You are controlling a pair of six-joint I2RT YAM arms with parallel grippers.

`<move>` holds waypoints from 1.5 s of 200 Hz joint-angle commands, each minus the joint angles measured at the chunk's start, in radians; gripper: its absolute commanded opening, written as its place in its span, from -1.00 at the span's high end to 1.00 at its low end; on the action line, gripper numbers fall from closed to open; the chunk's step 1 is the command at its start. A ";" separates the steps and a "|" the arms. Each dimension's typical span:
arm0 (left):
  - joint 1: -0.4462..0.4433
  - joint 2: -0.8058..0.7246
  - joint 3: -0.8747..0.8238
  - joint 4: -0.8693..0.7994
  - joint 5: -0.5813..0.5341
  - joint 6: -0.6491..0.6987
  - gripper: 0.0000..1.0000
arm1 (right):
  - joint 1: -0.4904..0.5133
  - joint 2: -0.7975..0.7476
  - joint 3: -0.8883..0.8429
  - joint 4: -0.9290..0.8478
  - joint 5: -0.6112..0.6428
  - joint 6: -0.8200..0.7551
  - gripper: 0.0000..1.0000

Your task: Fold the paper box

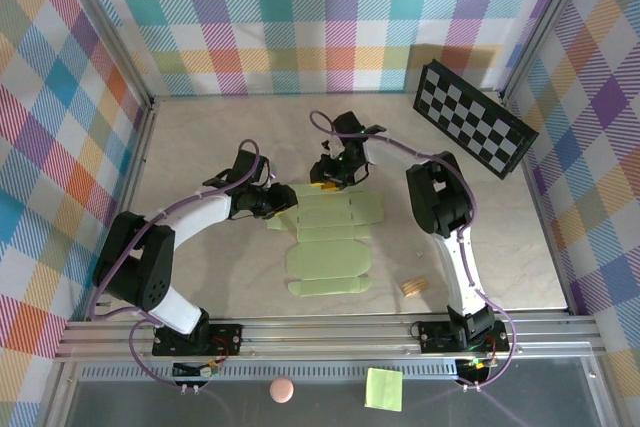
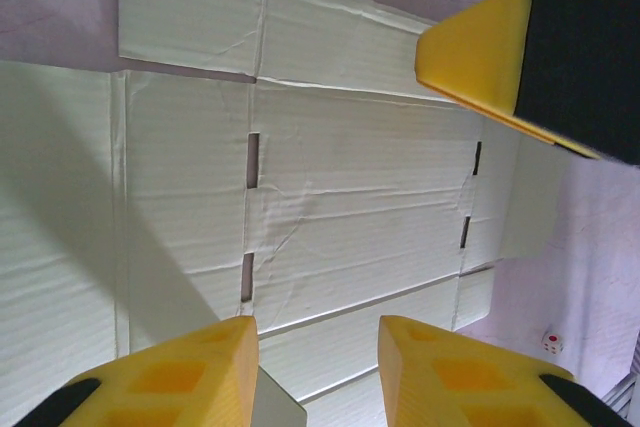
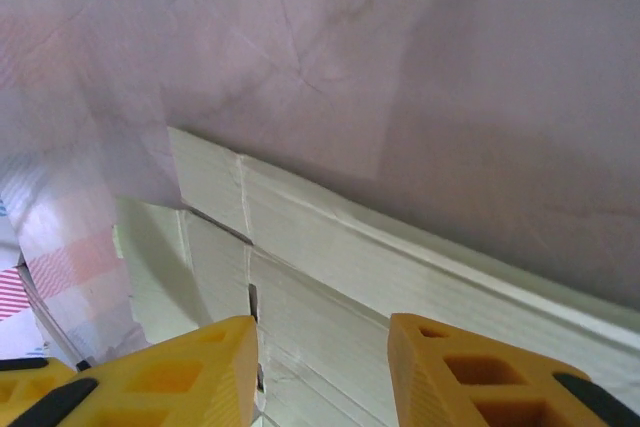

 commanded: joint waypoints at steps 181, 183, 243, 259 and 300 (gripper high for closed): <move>0.070 0.296 0.373 -0.302 -0.120 0.192 0.01 | 0.000 0.072 -0.033 -0.011 0.019 0.017 0.23; 0.070 0.303 0.381 -0.310 -0.124 0.196 0.01 | 0.000 0.071 -0.033 -0.010 0.019 0.018 0.22; 0.076 0.424 0.501 -0.378 -0.115 0.228 -0.01 | 0.000 0.064 -0.048 0.000 0.018 0.026 0.23; 0.075 0.441 0.511 -0.379 -0.113 0.229 -0.01 | 0.000 0.062 -0.049 0.003 0.017 0.027 0.22; 0.078 0.475 0.536 -0.378 -0.102 0.230 0.00 | 0.001 0.062 -0.050 0.006 0.015 0.029 0.23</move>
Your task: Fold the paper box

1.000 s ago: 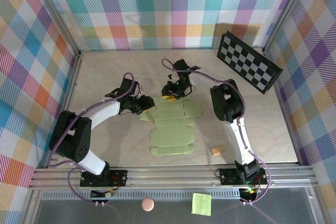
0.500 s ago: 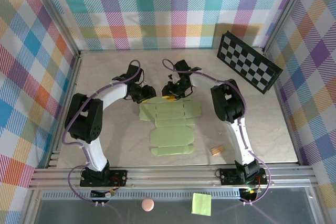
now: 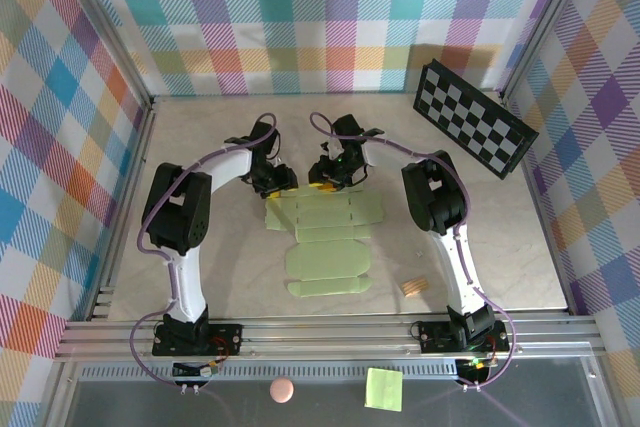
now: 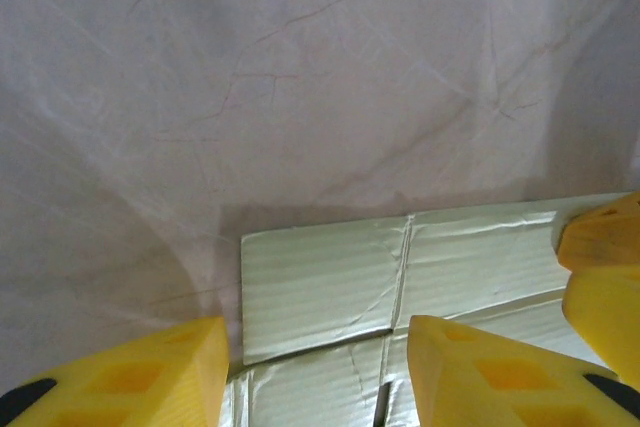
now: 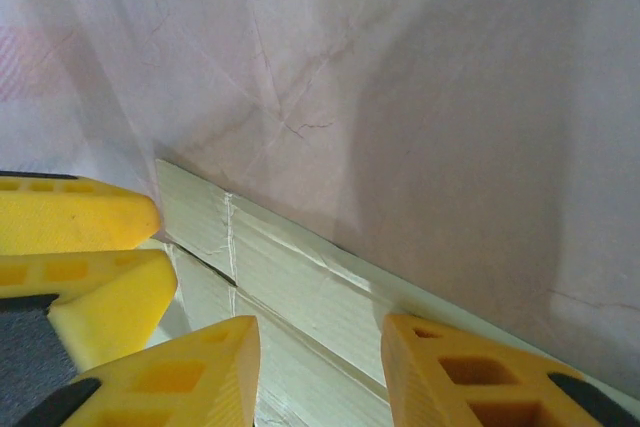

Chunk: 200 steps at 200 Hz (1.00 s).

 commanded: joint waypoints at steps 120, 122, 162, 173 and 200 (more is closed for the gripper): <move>0.012 0.020 0.016 0.026 0.062 -0.016 0.06 | 0.007 0.006 -0.065 -0.043 0.042 0.015 0.22; 0.012 0.018 0.014 0.029 0.064 -0.018 0.06 | 0.006 0.005 -0.067 -0.042 0.041 0.015 0.22; 0.020 -0.045 -0.010 0.066 0.110 -0.054 0.07 | 0.006 0.002 -0.076 -0.036 0.041 0.016 0.22; 0.021 -0.057 -0.014 0.070 0.115 -0.060 0.07 | 0.007 0.000 -0.078 -0.034 0.039 0.016 0.22; 0.021 -0.084 -0.024 0.074 0.131 -0.072 0.08 | 0.006 -0.001 -0.080 -0.034 0.040 0.016 0.22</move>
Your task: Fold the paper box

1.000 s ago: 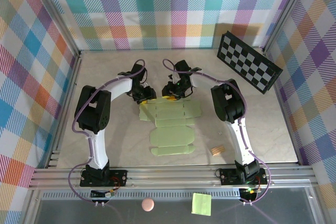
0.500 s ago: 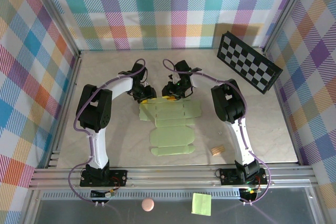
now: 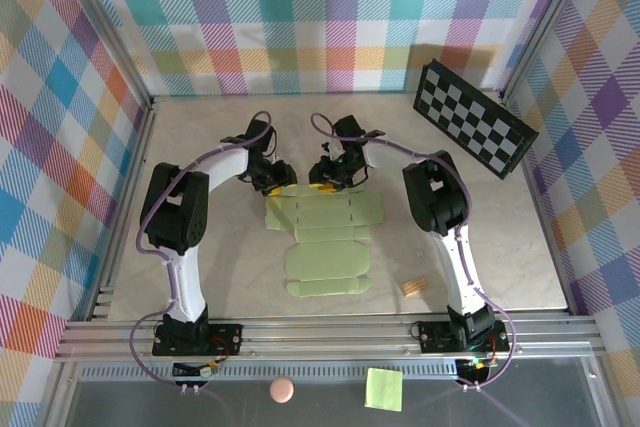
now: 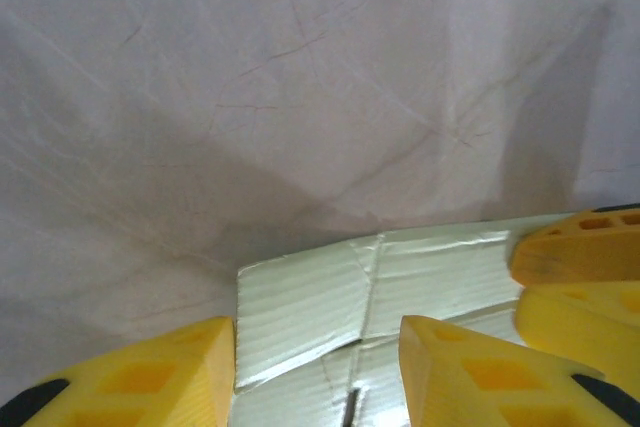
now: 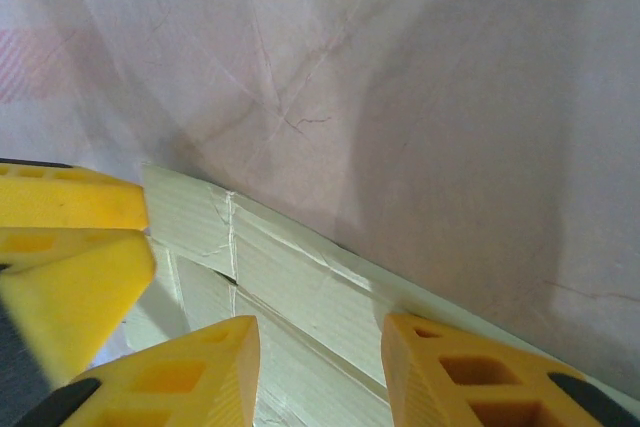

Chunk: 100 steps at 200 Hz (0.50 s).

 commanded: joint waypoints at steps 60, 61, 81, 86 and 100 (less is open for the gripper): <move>0.002 -0.064 -0.035 0.082 0.139 -0.072 0.12 | 0.006 0.018 -0.052 -0.062 0.038 0.008 0.22; 0.002 -0.064 -0.034 0.084 0.142 -0.073 0.12 | 0.006 0.017 -0.053 -0.062 0.038 0.007 0.22; -0.001 -0.050 -0.038 0.107 0.158 -0.089 0.14 | 0.007 0.017 -0.056 -0.061 0.038 0.009 0.23; -0.001 -0.048 -0.037 0.104 0.153 -0.089 0.14 | 0.006 0.017 -0.057 -0.060 0.037 0.008 0.22; -0.003 -0.052 -0.040 0.092 0.110 -0.086 0.11 | 0.006 0.016 -0.060 -0.060 0.037 0.006 0.23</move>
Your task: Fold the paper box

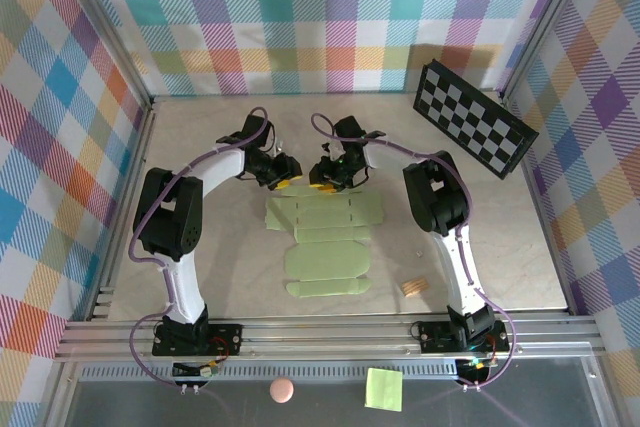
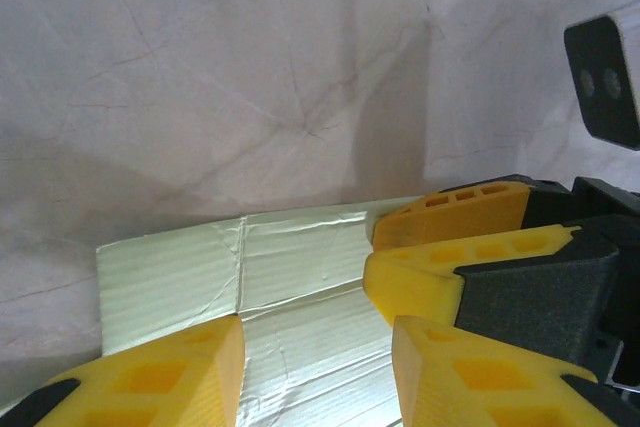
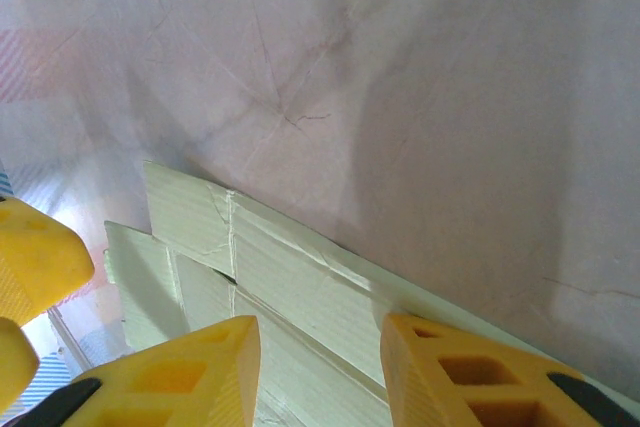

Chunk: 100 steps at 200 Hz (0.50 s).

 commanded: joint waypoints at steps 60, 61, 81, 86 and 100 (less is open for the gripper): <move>0.001 0.018 -0.003 -0.095 -0.172 0.040 -0.06 | 0.007 0.021 -0.050 -0.075 0.042 0.005 0.23; 0.000 0.020 -0.002 -0.095 -0.173 0.040 -0.06 | 0.007 0.020 -0.050 -0.075 0.042 0.005 0.23; 0.000 0.045 0.000 -0.089 -0.157 0.040 -0.07 | 0.008 0.019 -0.050 -0.074 0.040 0.007 0.23; 0.001 0.052 0.000 -0.085 -0.154 0.039 -0.07 | 0.007 0.019 -0.050 -0.074 0.041 0.009 0.23; 0.000 0.064 0.005 -0.084 -0.150 0.039 -0.07 | 0.008 0.019 -0.049 -0.075 0.041 0.007 0.23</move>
